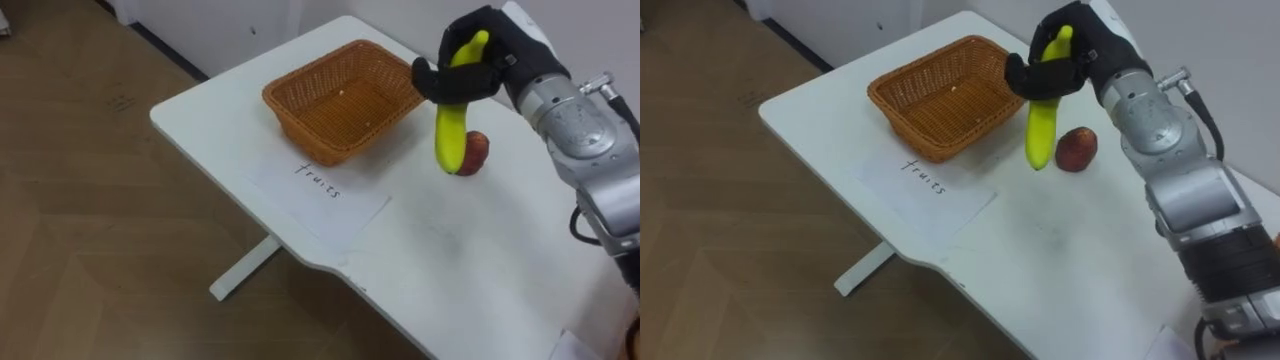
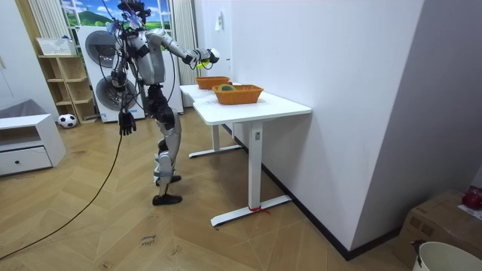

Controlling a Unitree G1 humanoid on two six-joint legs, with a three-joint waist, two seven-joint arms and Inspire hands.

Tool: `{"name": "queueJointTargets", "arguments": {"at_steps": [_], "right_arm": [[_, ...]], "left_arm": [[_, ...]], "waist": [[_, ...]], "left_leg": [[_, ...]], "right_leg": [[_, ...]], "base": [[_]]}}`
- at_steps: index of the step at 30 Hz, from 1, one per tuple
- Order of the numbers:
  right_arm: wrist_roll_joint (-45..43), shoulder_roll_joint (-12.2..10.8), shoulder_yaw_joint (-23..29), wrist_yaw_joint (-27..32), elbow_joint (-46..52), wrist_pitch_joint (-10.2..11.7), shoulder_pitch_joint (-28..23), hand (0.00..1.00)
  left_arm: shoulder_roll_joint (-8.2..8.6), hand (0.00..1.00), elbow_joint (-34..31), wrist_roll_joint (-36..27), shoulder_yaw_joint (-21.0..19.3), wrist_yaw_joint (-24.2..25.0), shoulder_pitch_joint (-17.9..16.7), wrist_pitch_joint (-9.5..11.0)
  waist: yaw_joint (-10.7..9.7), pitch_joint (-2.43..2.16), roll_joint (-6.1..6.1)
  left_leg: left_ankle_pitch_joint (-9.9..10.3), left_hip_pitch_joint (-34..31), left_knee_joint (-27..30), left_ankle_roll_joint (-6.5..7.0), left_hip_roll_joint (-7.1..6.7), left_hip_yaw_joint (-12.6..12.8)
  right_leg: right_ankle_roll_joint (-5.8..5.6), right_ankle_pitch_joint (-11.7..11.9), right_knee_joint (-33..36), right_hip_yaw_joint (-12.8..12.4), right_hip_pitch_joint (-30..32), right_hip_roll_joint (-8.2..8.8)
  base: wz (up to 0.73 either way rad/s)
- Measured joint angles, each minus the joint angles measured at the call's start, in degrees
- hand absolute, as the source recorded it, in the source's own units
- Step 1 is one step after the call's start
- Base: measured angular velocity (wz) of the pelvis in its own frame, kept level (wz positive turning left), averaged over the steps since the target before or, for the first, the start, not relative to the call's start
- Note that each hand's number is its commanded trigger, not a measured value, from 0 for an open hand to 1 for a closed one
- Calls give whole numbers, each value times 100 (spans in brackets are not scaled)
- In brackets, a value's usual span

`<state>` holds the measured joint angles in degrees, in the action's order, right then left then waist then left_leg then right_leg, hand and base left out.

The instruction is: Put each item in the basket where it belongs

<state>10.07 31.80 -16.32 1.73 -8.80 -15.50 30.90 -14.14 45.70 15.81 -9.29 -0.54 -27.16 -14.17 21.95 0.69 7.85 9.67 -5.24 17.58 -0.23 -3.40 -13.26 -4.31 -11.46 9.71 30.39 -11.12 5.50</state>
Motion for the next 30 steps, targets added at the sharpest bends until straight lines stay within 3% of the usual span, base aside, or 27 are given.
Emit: {"name": "queueJointTargets", "arguments": {"at_steps": [6, 10, 13, 19, 24, 30], "right_arm": [[661, -62, -1, 193, -119, 1, 9, 100], [1069, -141, -30, 357, -530, -6, 30, 100], [1429, -142, -28, 502, -841, -10, 117, 100], [2071, -137, 20, 929, -956, -10, 136, 100], [2538, -127, 22, 1164, -1230, -5, 189, 100], [2796, -126, 20, 1554, -1426, 1, 260, 100]], "left_arm": [[11, 0, -139, -35, 1, -4, -140, -64], [0, 0, -155, -46, 3, 0, -186, -91], [-19, 0, -190, -59, -8, 6, -225, -84], [-61, 0, -180, -65, -77, 83, -479, -93], [-86, 0, -179, -64, -172, 116, -509, -83], [-134, 0, -187, -69, -196, 79, -493, -48]], "waist": [[59, -26, 37], [91, -39, 128], [200, -37, 129], [189, -18, 108], [214, -36, 179], [235, -25, 260]], "left_leg": [[-21, -3, 8, 23, -46, -28], [-20, -2, 18, 30, -118, -177], [-21, -25, 62, 33, -135, -213], [-17, -136, 244, 38, -234, -434], [-11, -313, 406, 36, -301, -573], [-4, -534, 593, 6, -357, -681]], "right_leg": [[0, 0, 6, 58, -38, 34], [-1, 0, 5, -24, -91, 44], [-2, -1, 6, -27, -88, 42], [-14, -9, 5, 99, -172, 26], [-46, -29, 11, 149, -94, 14], [-38, -24, 19, 310, 17, -7]], "base": [[6], [14], [9], [23], [19], [7]]}}
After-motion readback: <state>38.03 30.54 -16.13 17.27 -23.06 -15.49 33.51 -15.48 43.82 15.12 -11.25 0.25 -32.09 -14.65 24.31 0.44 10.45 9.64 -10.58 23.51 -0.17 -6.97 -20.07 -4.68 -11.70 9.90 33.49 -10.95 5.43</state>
